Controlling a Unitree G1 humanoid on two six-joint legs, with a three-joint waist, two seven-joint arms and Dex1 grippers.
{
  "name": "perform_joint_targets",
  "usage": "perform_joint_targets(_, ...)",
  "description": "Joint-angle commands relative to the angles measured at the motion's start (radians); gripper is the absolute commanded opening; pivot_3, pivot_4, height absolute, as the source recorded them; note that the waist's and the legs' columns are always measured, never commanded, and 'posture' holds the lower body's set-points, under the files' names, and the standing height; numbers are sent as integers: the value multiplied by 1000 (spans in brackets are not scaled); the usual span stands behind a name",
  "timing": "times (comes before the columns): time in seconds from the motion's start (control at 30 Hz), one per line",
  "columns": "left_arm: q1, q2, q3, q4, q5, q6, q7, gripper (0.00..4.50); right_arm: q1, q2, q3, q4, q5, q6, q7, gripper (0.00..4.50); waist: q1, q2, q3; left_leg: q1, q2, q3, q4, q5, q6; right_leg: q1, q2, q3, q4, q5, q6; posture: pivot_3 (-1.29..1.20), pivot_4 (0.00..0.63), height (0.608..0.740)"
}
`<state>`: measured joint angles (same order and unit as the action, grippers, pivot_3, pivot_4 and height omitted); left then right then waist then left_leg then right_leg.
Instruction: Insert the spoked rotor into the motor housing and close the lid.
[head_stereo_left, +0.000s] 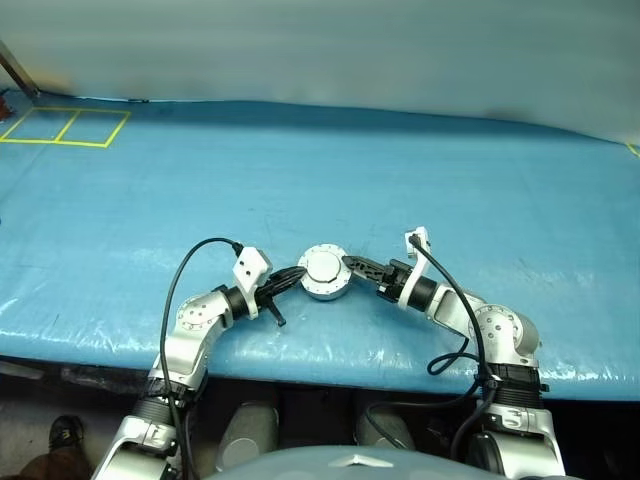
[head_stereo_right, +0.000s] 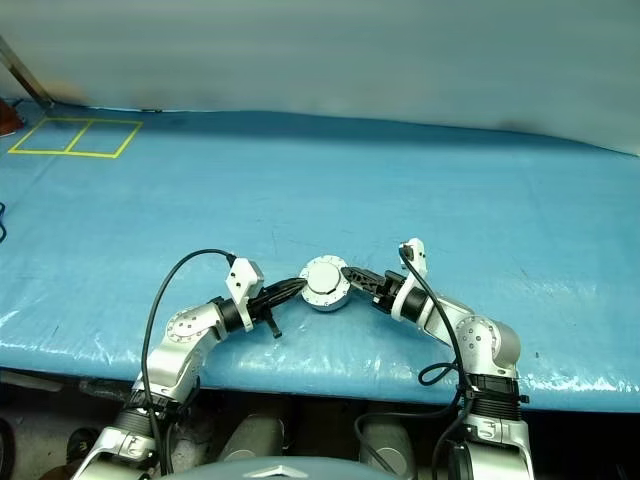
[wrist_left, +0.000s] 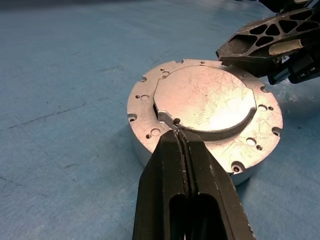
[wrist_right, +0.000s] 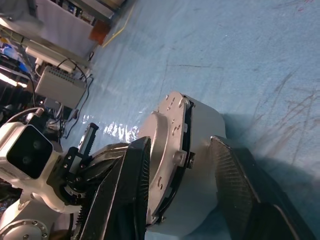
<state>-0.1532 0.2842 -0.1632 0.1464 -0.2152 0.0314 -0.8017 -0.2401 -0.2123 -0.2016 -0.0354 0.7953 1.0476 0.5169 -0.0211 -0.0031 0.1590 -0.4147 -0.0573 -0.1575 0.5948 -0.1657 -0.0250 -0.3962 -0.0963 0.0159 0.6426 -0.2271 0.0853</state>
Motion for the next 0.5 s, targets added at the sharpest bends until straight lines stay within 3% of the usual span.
perform_joint_targets(0.03, 7, -1, -9, 10, 10, 2, 0, 0, 9, 9, 31, -24, 13, 12, 4, 1915, -2, 0, 0, 0, 0, 0, 0, 0, 0, 0, 0, 0, 0, 0, 0, 0, 150, 740)
perform_joint_targets(0.5, 12, -5, -6, 12, 10, -3, 6, 0, 28, 22, 46, 2, 40, 80, 28, 1915, -10, 0, 0, 0, 0, 0, -1, 0, 0, 0, 0, 0, 0, 0, 0, 0, 150, 740)
